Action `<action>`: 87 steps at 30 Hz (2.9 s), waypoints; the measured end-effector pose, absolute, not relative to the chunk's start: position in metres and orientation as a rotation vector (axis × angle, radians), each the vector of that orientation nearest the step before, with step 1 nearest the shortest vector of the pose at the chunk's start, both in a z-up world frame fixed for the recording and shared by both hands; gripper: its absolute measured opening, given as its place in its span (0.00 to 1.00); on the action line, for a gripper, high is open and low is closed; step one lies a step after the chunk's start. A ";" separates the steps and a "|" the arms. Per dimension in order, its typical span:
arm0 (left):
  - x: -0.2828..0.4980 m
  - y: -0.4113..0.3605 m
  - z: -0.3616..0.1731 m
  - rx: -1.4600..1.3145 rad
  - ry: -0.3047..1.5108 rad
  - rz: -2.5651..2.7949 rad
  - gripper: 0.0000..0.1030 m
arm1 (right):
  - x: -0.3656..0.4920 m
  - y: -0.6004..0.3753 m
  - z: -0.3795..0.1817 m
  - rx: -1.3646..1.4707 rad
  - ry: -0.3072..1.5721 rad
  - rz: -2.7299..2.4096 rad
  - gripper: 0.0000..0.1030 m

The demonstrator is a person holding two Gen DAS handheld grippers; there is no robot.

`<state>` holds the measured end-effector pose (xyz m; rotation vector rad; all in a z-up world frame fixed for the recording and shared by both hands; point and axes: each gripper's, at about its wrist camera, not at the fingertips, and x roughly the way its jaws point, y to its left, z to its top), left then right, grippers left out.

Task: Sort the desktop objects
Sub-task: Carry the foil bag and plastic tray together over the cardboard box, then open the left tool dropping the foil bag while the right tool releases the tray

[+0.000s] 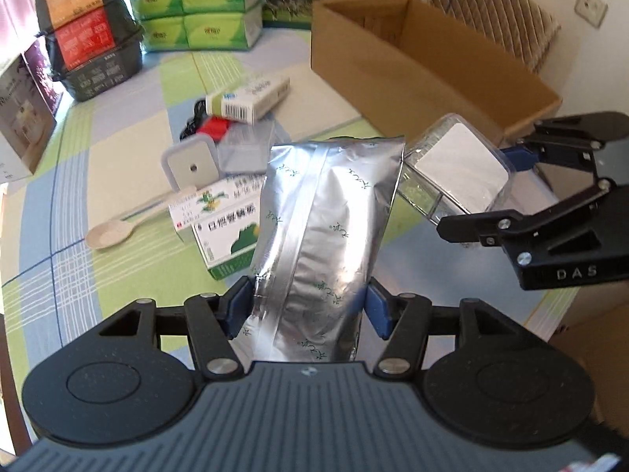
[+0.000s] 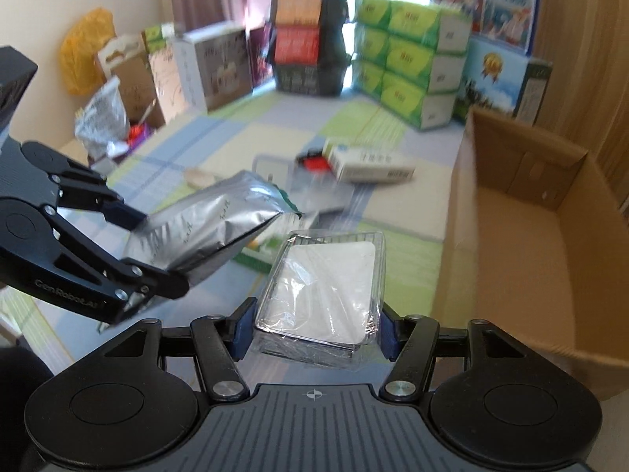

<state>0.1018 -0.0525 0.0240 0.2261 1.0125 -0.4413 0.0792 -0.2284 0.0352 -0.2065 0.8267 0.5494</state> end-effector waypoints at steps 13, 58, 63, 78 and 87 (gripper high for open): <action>0.124 -0.131 0.102 0.160 0.964 -0.471 0.54 | 0.086 -0.307 0.108 -0.186 0.717 0.418 0.56; 0.238 -0.268 0.066 -0.151 1.017 -0.480 0.59 | 0.174 -0.419 0.048 -0.120 0.830 0.243 0.56; 0.232 -0.258 0.069 -0.141 1.001 -0.470 0.59 | 0.174 -0.419 0.046 -0.098 0.832 0.242 0.56; 0.210 -0.222 0.069 -0.104 0.999 -0.437 0.63 | 0.159 -0.403 0.059 -0.125 0.795 0.244 0.72; 0.188 -0.194 0.075 -0.086 0.991 -0.410 0.68 | 0.132 -0.383 0.071 -0.178 0.786 0.258 0.75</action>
